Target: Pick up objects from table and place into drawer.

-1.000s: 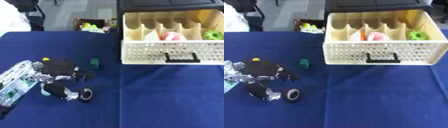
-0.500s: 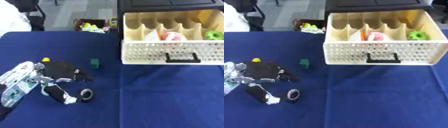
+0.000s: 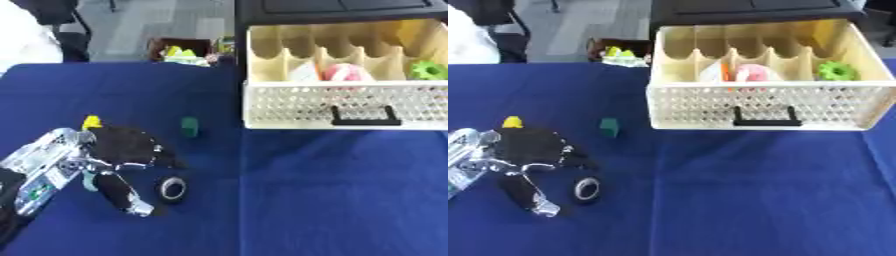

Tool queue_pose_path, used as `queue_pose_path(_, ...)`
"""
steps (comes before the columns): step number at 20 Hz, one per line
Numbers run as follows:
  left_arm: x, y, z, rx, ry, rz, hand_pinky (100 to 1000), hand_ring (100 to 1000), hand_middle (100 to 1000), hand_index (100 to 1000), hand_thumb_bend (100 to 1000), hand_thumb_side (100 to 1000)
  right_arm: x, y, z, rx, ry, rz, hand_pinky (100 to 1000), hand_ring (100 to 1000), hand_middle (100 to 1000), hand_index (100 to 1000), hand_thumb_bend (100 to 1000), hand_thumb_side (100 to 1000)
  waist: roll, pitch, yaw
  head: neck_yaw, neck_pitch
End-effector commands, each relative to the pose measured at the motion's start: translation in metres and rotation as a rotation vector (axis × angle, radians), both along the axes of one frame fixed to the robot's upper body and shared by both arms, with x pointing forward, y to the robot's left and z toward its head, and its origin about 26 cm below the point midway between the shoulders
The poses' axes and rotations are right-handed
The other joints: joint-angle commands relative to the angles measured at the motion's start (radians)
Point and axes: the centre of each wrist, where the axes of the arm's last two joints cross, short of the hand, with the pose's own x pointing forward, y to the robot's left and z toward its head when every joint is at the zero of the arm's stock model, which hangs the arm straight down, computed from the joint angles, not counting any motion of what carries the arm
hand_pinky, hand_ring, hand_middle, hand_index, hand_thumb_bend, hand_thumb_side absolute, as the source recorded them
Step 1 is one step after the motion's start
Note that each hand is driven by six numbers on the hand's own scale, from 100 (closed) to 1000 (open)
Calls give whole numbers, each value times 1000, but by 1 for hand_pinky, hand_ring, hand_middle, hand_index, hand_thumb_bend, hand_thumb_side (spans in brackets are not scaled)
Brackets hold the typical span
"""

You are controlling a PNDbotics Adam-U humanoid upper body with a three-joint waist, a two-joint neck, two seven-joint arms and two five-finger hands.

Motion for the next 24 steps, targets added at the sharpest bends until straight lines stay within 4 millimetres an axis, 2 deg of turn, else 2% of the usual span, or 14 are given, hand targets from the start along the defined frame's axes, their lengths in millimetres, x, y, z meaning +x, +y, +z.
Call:
queue_pose_path(1, 2, 2, 6, 133, -6, -54, 522, 613, 643, 936, 438, 1000, -4, -3, 7, -5, -22, -2, 751, 559, 399, 669, 100, 1000, -3, -18, 0, 4, -8)
queue_pose_path(5, 6, 2, 1, 113, -25, -54, 485, 561, 586, 915, 411, 1000, -4, -4, 6, 0, -17, -1, 754, 559, 398, 668, 100, 1000, -5, -15, -2, 5, -11)
queue_pose_path(10, 11, 5, -6, 79, -34, -30, 431, 512, 548, 874, 320, 1000, -4, -4, 5, 4, -14, 0, 756, 558, 396, 667, 100, 1000, -9, -13, -3, 7, -14)
queue_pose_path(16, 15, 8, -8, 20, -50, -17, 415, 502, 540, 869, 214, 941, -4, -5, 3, 4, -4, -3, 760, 558, 394, 666, 100, 1000, -12, -9, -4, 6, -17)
queue_pose_path(23, 14, 6, -2, -5, -61, -32, 407, 499, 539, 864, 205, 947, -4, -5, 2, 0, 9, -4, 762, 557, 391, 665, 100, 1000, -11, -6, -2, 7, -16)
queue_pose_path(24, 14, 6, -1, -6, -63, -31, 404, 496, 536, 861, 177, 948, -4, -5, 2, -1, 10, -4, 764, 558, 391, 665, 100, 1000, -11, -6, -2, 6, -15)
